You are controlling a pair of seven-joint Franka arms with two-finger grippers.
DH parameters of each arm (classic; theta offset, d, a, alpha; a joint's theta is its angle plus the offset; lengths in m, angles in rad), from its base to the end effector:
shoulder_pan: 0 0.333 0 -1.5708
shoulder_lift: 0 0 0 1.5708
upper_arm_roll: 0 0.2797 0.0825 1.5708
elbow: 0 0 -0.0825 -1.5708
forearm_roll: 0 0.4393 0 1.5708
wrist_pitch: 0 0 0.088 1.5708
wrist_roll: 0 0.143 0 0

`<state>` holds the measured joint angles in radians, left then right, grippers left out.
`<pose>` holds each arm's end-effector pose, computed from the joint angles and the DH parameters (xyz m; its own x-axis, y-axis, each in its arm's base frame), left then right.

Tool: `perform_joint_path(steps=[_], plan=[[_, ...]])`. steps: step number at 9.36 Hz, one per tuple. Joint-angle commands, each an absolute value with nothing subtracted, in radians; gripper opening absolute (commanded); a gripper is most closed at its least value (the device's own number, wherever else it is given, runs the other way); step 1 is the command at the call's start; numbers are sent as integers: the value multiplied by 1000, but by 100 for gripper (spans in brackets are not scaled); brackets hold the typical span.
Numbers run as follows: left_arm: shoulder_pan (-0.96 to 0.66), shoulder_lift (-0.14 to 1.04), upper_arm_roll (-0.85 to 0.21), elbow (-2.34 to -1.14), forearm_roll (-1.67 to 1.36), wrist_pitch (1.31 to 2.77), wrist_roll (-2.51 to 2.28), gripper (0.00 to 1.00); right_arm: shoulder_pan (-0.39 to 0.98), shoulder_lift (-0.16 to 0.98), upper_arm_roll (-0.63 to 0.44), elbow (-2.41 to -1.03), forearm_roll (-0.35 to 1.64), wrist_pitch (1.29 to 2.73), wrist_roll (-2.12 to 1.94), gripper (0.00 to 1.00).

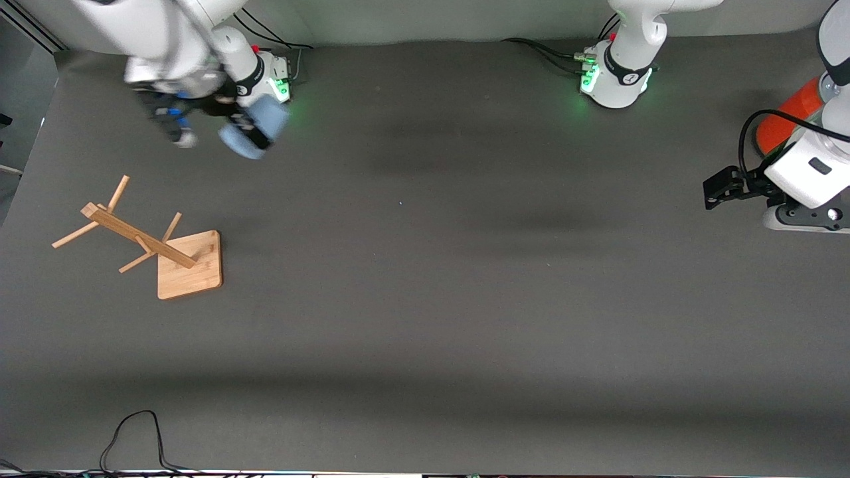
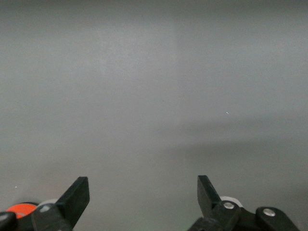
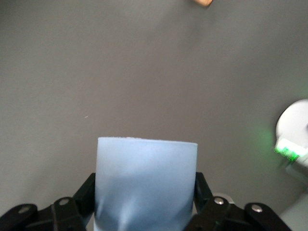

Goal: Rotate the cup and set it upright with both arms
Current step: 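Carry the blue cup to the table middle with the right gripper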

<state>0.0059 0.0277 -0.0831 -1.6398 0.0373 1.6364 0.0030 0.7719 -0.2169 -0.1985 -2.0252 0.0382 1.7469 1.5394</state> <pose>0.6175 -0.0422 0.5045 0.9961 -0.0826 -0.0311 -0.0836 -0.9959 -0.0347 0.4577 0.2983 0.4505 0.5629 -0.8225 -0.0815 -0.8206 -0.5679 0.0633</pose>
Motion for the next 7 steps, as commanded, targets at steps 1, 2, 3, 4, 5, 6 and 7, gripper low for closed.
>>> perform_joint_path(steps=[1, 2, 3, 4, 5, 6, 7], plan=[[0, 41, -80, -1626, 25, 1621, 14, 100, 862, 152, -210, -1667, 106, 1720, 1800, 49], [0, 43, -80, -1626, 25, 1623, 12, 100, 909, 298, -210, -1522, 109, 1720, 1931, 49], [0, 43, -80, -1623, 25, 1624, 14, 100, 929, 405, -210, -1420, 112, 1720, 2030, 49], [-3, 43, -80, -1621, 23, 1626, 12, 100, 949, 523, -209, -1320, 124, 1720, 2130, 49], [-6, 43, -80, -1623, 23, 1626, 12, 100, 980, 614, -209, -1246, 121, 1723, 2198, 49], [-5, 44, -80, -1628, 25, 1626, 14, 100, 1005, 726, -207, -1158, 121, 1738, 2294, 49], [-3, 44, -80, -1628, 25, 1618, 14, 100, 1023, 809, -209, -1110, 117, 1774, 2369, 49]])
